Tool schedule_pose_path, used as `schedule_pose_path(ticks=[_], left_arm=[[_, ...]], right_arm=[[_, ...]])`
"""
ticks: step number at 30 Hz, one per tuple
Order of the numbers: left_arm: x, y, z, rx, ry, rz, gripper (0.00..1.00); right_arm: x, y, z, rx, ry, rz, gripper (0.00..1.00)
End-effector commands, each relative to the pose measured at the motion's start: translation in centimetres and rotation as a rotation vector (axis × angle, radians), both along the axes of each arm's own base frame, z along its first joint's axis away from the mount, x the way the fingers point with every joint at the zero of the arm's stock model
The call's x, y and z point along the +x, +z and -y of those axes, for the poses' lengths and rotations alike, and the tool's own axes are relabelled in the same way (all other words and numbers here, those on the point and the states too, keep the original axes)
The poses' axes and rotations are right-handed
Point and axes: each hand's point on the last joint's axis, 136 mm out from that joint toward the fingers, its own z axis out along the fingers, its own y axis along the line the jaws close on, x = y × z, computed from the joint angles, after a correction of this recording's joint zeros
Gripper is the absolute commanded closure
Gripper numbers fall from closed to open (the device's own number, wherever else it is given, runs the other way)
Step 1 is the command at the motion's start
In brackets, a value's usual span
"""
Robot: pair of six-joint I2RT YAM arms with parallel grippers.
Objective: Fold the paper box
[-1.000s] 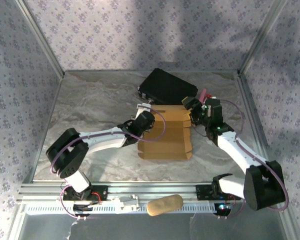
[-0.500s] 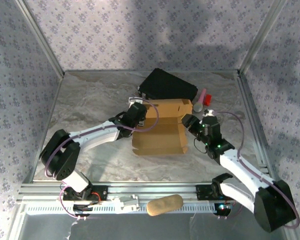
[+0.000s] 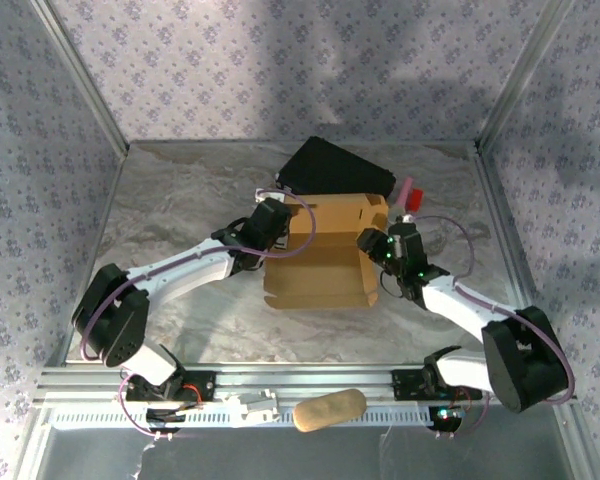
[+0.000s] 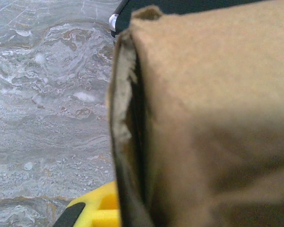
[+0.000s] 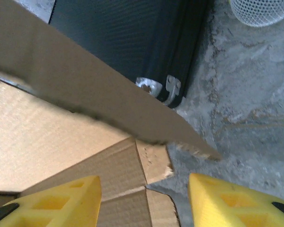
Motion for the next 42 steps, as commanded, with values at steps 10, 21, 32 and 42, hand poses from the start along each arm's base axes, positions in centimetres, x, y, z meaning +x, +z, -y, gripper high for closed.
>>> schedule_pose_path(ticks=[10,21,32,42], left_arm=[[-0.2,2.6,0.1,-0.049,-0.014,0.039,1.0],[-0.1,2.9,0.3,-0.066,-0.016,0.043,1.0],[0.6,2.9,-1.6,-0.077,-0.004,0.026,1.0],[3.1,4.5,-6.7,-0.145,-0.101,-0.091,1.0]], right_arm=[[2.7,2.9,-2.6,0.016,0.074,0.077,0.65],[2.9,2.8,-5.7,0.011,0.177,0.054,0.66],[1.7,5.6,-7.8,-0.045,0.309,0.117,0.66],[-1.5,15.2,-6.8,0.08,0.626,0.347,0.45]])
